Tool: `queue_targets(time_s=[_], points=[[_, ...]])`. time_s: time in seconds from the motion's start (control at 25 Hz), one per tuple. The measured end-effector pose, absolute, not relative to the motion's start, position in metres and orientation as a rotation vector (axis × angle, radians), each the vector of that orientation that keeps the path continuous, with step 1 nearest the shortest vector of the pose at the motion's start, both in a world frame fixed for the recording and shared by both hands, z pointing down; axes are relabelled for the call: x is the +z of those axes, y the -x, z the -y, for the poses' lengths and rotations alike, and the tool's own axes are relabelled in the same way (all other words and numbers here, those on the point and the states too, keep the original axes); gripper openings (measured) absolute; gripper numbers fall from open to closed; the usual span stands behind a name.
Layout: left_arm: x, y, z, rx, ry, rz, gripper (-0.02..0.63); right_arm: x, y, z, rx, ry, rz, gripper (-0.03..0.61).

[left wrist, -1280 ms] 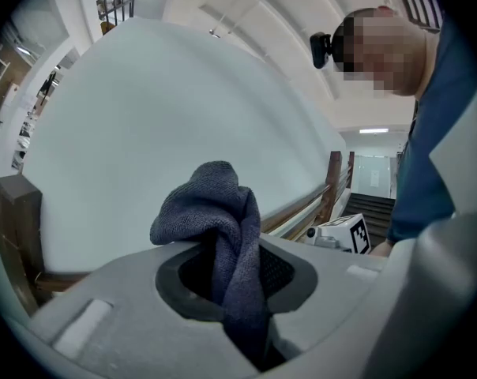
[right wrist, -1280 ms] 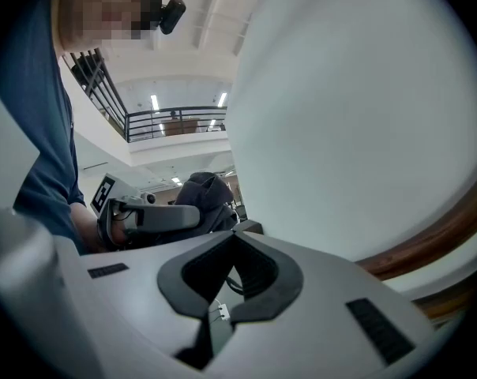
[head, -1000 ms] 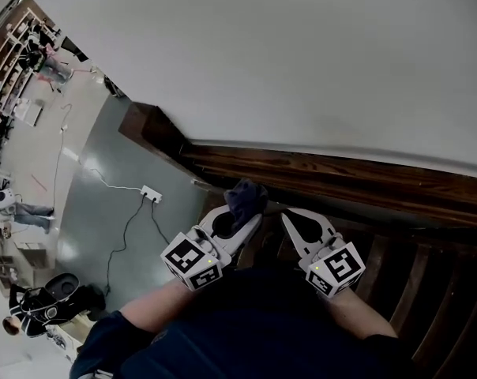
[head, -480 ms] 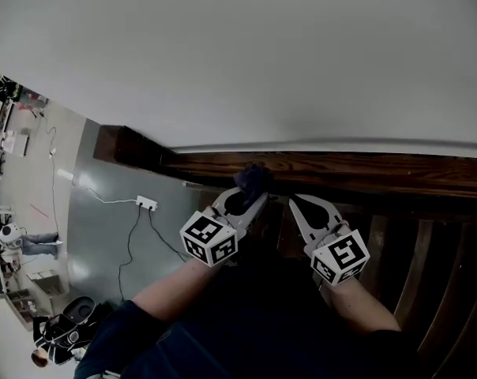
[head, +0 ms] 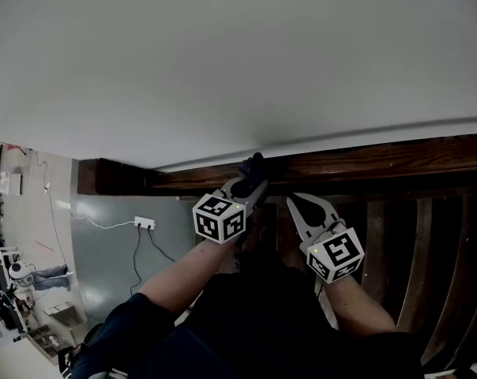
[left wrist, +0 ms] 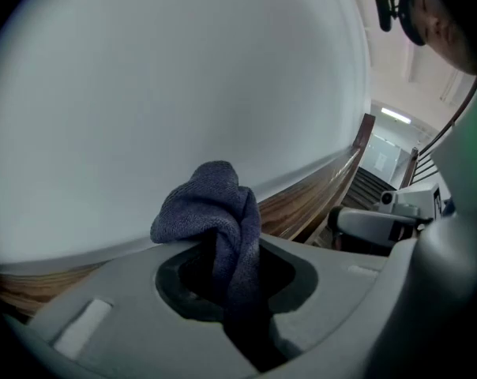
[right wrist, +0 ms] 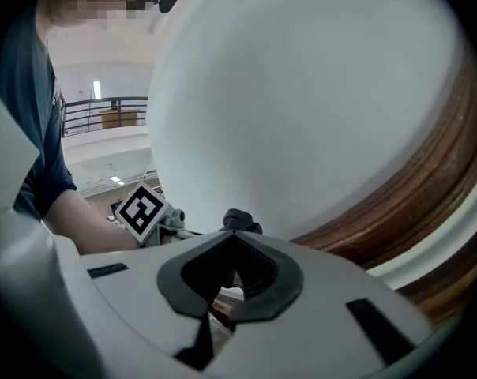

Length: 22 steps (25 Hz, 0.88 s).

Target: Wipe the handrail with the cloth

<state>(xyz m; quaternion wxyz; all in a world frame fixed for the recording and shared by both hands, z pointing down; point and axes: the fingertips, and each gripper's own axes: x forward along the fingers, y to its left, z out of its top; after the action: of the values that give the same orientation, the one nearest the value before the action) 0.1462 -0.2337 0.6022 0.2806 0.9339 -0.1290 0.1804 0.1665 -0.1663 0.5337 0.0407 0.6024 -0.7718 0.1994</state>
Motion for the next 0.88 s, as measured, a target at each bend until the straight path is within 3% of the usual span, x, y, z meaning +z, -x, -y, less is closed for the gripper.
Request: queue_targets(time_s=[0.44, 0.88], points=[[0.618, -0.183, 0.238, 0.656, -2.478, 0.309, 0.078, 0.545, -0.202, 0.139, 0.685, -1.976, 2.310, 0.008], [0.568, -0.250, 0.201, 0.653, -2.581, 0.119, 0.078, 0.524, -0.242, 0.104, 0.669, -2.164, 2.229, 0.008]])
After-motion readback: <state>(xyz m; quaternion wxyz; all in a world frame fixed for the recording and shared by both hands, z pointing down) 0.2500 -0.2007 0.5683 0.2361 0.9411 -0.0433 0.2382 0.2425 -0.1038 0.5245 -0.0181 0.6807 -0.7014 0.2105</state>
